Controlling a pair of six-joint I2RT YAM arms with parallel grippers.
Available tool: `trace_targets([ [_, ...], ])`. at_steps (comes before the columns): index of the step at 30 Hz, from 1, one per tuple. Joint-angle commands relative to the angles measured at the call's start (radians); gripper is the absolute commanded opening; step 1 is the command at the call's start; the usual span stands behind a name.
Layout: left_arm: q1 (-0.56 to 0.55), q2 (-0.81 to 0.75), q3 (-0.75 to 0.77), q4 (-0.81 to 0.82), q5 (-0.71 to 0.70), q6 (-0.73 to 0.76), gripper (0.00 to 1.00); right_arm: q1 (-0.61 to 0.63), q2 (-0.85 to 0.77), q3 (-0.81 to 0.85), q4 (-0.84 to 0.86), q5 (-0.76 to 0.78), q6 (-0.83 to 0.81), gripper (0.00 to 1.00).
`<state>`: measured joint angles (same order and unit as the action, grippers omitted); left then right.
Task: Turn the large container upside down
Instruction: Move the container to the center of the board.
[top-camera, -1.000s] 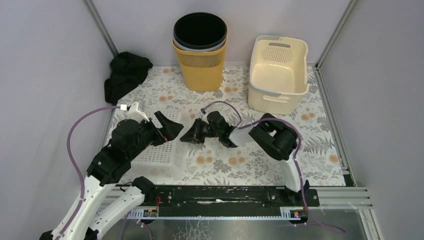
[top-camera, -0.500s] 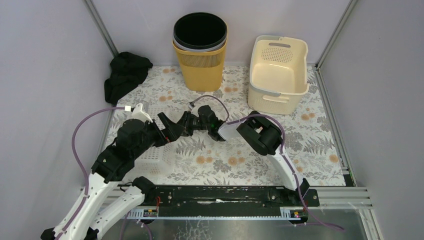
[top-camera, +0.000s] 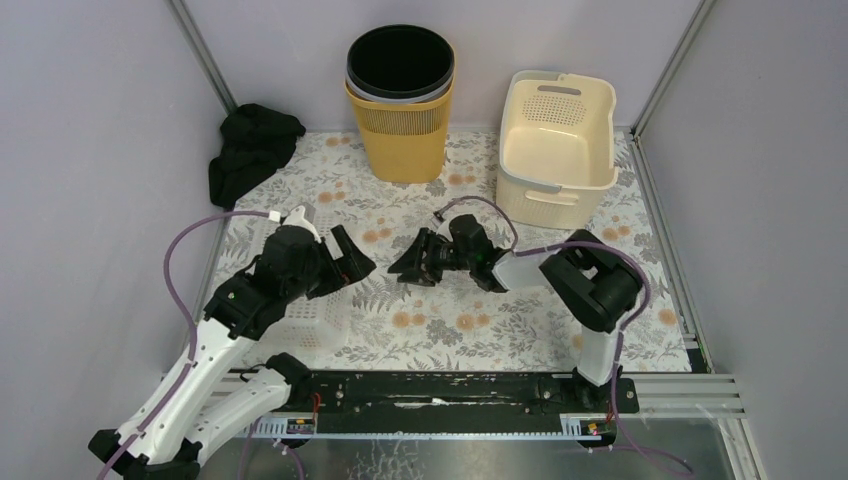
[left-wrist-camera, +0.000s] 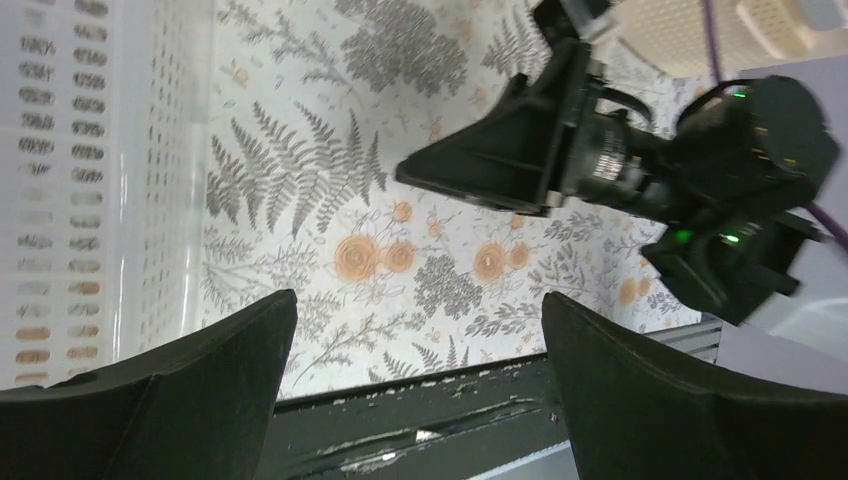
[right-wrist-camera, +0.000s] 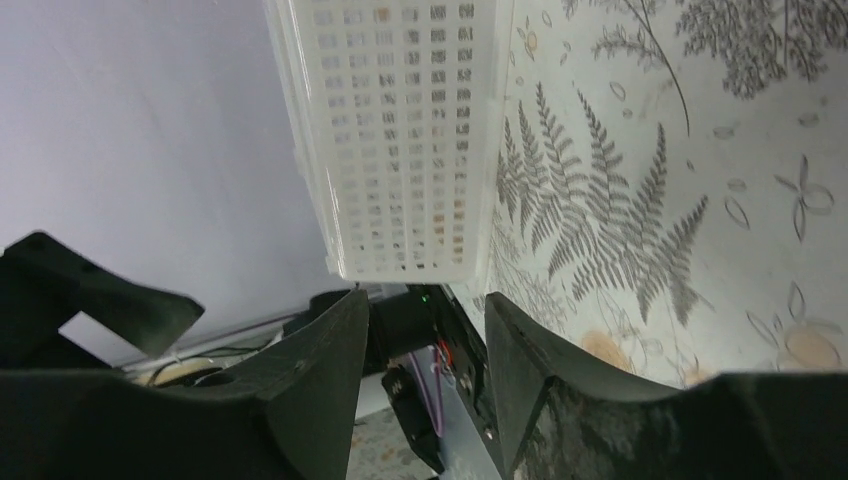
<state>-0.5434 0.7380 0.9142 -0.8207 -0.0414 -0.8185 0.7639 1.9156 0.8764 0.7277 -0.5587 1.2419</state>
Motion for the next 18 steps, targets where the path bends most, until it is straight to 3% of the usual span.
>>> trace_targets([
  [1,-0.005,0.015,0.066,-0.161,-0.048,-0.074,1.0,-0.007,-0.13,-0.054,-0.123,0.021,-0.123,0.54],
  [6,-0.004,0.016,0.119,-0.345,-0.151,-0.207,1.0,-0.012,-0.186,-0.072,-0.214,0.031,-0.182,0.55],
  [13,-0.004,0.05,0.107,-0.527,-0.264,-0.378,1.0,-0.013,-0.191,-0.095,-0.206,0.0,-0.185,0.55],
  [18,-0.004,0.071,0.04,-0.53,-0.287,-0.425,1.0,-0.015,-0.187,-0.117,-0.182,-0.02,-0.182,0.56],
])
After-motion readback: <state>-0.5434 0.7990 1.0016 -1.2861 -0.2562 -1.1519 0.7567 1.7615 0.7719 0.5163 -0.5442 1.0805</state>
